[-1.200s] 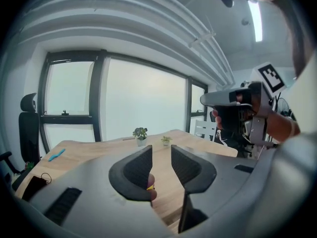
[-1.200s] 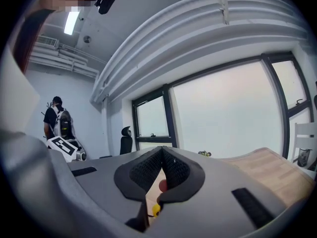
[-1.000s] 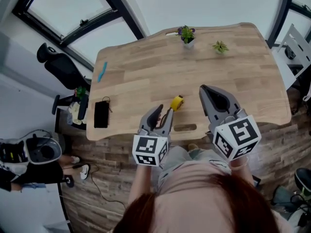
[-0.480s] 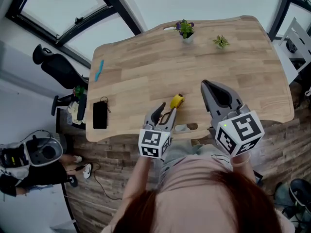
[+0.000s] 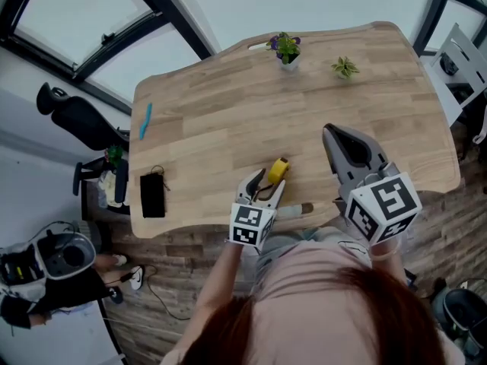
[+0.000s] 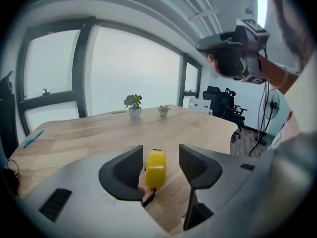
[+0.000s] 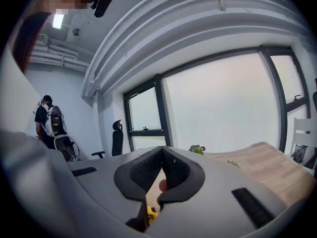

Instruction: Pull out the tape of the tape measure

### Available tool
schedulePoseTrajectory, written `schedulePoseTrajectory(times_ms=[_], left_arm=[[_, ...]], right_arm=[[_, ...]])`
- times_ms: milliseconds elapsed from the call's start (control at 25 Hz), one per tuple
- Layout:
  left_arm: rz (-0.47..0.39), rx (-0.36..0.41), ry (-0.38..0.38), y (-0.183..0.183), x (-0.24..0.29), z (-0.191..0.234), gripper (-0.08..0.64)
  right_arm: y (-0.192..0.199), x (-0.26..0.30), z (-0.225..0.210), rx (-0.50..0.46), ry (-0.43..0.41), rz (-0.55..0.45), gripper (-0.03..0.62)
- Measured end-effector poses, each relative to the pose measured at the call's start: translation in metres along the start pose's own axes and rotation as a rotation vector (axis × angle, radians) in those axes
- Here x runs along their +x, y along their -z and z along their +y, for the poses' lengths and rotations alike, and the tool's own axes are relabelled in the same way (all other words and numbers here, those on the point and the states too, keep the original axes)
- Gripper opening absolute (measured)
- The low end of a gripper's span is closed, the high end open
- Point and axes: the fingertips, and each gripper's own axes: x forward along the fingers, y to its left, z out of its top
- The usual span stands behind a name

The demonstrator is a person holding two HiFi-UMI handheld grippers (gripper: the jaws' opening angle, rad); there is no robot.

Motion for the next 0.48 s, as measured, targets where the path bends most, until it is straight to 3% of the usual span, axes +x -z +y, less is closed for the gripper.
schedulePoseTrajectory(times_ms=[480], left_arm=[[0.108, 0.01, 0.053, 0.046, 0.042, 0.009, 0.236]], right_arm=[[0.016, 0.025, -0.015, -0.015, 0.042, 0.067, -0.002]])
